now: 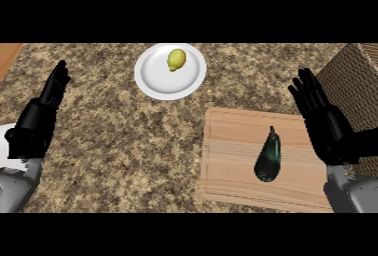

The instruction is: Pick the eggplant from the cutting board and place it in the basket

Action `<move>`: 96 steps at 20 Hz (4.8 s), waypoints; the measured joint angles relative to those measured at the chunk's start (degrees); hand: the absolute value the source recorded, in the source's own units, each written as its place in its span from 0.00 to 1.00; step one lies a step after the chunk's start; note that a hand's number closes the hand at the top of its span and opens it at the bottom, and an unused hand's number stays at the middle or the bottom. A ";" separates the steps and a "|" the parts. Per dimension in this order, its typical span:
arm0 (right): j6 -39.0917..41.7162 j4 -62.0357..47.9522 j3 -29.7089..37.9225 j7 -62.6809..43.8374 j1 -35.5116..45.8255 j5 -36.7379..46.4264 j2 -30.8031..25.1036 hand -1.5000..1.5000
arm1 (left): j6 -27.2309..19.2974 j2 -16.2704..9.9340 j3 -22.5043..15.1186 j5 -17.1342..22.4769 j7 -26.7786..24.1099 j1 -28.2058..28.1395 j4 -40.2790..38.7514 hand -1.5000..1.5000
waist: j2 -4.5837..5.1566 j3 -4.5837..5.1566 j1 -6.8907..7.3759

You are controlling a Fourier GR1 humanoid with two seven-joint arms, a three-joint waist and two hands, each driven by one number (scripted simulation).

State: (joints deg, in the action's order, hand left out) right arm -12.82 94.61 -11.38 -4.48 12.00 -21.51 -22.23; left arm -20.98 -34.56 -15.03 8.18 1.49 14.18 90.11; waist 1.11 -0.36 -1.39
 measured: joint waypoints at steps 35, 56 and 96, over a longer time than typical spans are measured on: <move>21.70 15.68 12.39 -9.83 -23.08 1.87 -29.64 0.00 | 5.78 6.93 0.24 4.31 10.00 -0.98 -11.53 0.50 | -1.34 0.52 0.21; 26.10 16.91 17.59 -17.30 -23.79 15.21 -12.84 0.00 | 12.00 12.91 6.94 -2.71 8.69 -1.75 -13.30 0.50 | -1.14 0.36 1.24; 27.90 -3.36 11.17 -12.29 -10.63 39.91 11.09 0.00 | 20.76 21.66 17.90 -13.60 10.67 -1.60 -12.26 0.50 | -1.12 0.35 1.33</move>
State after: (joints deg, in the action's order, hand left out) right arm 15.08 91.25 -0.22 -16.77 1.37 18.40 -11.14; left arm -0.21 -12.90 2.87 -5.42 12.16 12.59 77.85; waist -0.01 -0.01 -0.06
